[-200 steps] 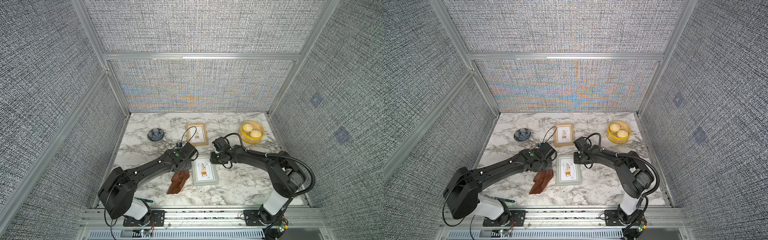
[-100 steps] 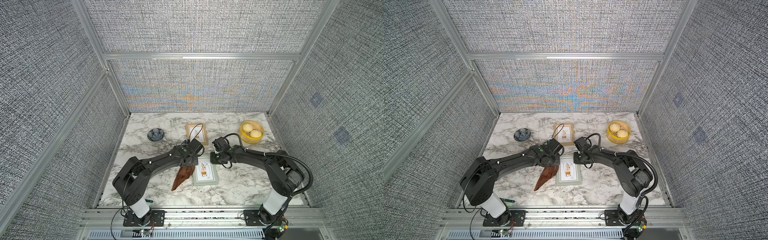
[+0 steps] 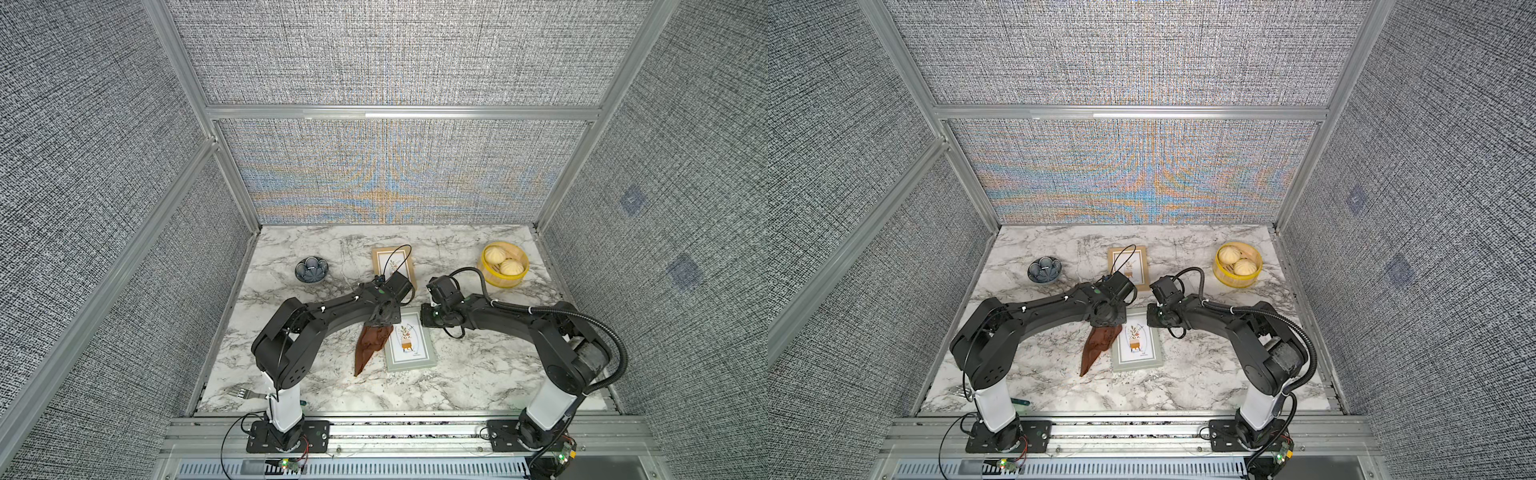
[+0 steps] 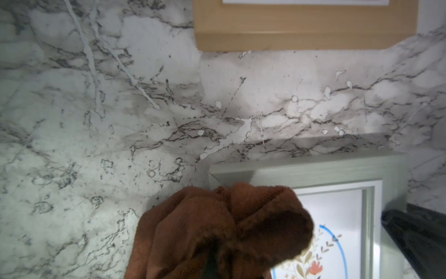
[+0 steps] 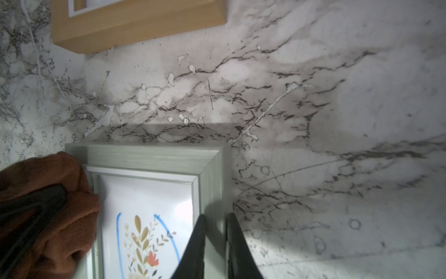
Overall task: Wipe the picture frame with a cloth
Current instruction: Wipe the dirt from the picture frame.
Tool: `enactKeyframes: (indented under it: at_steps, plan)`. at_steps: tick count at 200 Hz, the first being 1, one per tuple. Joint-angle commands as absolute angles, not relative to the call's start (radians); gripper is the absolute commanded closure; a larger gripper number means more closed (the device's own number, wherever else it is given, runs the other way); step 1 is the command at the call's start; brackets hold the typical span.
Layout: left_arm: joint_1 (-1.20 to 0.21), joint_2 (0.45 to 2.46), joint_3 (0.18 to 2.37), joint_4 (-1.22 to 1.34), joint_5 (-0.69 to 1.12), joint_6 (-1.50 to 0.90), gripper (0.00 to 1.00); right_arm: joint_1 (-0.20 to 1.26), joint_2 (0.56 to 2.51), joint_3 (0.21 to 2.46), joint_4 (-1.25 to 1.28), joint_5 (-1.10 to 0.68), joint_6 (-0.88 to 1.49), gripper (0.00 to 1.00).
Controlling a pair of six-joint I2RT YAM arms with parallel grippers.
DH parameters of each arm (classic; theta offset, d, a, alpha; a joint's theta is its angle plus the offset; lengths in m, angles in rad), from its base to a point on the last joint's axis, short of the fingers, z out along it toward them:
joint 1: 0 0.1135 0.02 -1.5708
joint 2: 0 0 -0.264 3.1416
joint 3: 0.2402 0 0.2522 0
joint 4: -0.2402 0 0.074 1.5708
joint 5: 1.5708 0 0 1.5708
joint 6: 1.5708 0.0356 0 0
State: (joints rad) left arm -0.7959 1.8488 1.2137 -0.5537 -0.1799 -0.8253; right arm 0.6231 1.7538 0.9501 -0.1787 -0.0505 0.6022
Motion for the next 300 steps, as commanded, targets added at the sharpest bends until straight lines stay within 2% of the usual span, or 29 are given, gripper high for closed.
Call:
enactKeyframes:
  at_steps: [1,58,102,167,210,300]
  plan:
    - [-0.793,1.855,1.17,-0.571,-0.098,-0.85,1.0,0.625,1.782,0.926,-0.302,-0.018,0.655,0.86]
    - [-0.852,1.763,1.02,-0.541,-0.041,-0.93,1.0,0.625,1.792,0.913,-0.309,0.003,0.712,0.87]
    - [-0.928,1.695,0.988,-0.665,-0.075,-0.92,1.0,0.624,1.786,0.914,-0.307,0.005,0.713,0.88]
    - [-1.0,1.613,0.928,-0.669,-0.087,-0.962,1.0,0.624,1.786,0.914,-0.307,0.005,0.71,0.88]
    - [-0.959,1.647,1.029,-0.724,-0.173,-0.912,1.0,0.618,1.786,0.907,-0.304,0.005,0.706,0.88]
    - [-0.779,1.815,1.28,-0.665,-0.191,-0.673,1.0,0.615,1.777,0.895,-0.293,-0.012,0.698,0.89]
